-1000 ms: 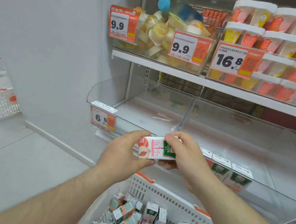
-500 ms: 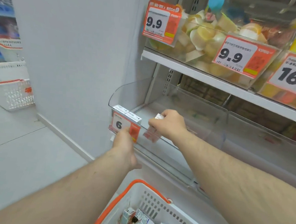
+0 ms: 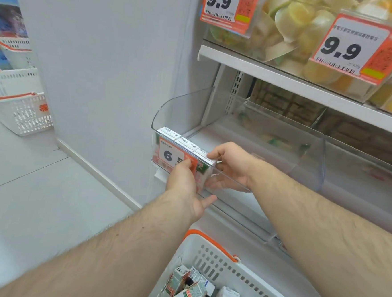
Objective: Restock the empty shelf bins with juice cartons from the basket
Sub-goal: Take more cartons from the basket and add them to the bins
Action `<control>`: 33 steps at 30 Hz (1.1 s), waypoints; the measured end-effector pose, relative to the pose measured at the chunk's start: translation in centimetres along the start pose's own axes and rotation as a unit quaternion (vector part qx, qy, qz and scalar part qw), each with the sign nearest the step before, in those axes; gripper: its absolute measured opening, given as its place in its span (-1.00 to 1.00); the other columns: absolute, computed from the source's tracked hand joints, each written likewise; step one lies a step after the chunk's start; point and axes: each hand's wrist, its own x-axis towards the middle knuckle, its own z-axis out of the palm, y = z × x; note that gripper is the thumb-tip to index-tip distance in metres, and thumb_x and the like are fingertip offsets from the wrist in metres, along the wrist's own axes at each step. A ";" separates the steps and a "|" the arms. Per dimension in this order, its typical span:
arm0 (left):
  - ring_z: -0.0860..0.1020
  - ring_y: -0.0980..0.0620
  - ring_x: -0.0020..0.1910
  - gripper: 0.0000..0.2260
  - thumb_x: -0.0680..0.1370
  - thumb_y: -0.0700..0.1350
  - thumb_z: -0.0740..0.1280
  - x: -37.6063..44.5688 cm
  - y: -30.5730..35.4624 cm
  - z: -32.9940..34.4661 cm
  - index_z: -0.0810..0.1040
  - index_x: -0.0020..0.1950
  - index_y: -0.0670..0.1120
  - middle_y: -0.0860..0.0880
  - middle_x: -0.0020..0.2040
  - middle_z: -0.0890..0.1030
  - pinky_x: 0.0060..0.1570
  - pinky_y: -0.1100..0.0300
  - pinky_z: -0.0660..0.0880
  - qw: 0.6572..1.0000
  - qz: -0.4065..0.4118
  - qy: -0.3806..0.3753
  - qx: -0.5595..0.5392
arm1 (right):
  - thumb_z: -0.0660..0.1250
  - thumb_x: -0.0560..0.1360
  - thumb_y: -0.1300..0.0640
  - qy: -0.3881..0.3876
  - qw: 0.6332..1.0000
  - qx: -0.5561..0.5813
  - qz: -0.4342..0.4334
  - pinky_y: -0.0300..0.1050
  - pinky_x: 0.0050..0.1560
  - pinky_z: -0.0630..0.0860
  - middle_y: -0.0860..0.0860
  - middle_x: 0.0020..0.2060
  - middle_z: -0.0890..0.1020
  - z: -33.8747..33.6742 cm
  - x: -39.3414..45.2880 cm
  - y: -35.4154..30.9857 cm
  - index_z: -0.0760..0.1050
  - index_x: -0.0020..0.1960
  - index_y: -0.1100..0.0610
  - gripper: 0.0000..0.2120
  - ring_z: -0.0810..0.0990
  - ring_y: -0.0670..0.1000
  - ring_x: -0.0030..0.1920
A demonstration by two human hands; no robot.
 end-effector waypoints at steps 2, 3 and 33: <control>0.49 -0.10 0.28 -0.80 0.64 0.01 0.18 -0.1 0.0 0.0 0.49 0.22 0.05 -0.03 0.04 0.55 0.24 -0.24 0.44 1.000 -0.001 0.002 -0.003 | 0.22 0.50 0.13 -0.020 1.000 0.011 -0.004 0.11 0.11 0.46 0.21 -0.04 0.54 -0.2 -0.1 0.1 0.53 0.11 0.25 -0.73 0.56 0.19 -0.29; 0.47 -0.12 0.29 -0.81 0.64 0.01 0.18 -0.1 0.0 0.0 0.49 0.20 0.04 -0.05 0.04 0.53 0.25 -0.25 0.42 1.000 -0.002 0.004 -0.006 | 0.20 0.52 0.15 -0.035 0.999 0.020 -0.010 0.10 0.11 0.44 0.22 -0.04 0.54 -0.3 -0.3 0.1 0.54 0.09 0.25 -0.74 0.54 0.19 -0.27; 0.44 -0.05 -0.14 -0.96 0.52 -0.14 0.29 0.3 -11.8 -9.6 0.49 -0.04 -0.07 -0.11 -0.06 0.51 -0.14 0.14 0.38 0.405 0.052 -0.214 0.887 | 0.29 0.47 0.18 0.224 0.840 -0.448 -0.208 -0.03 -0.11 0.53 0.01 -0.22 0.65 -2.7 -15.3 26.1 0.60 -0.17 0.11 -0.88 0.59 0.08 -0.16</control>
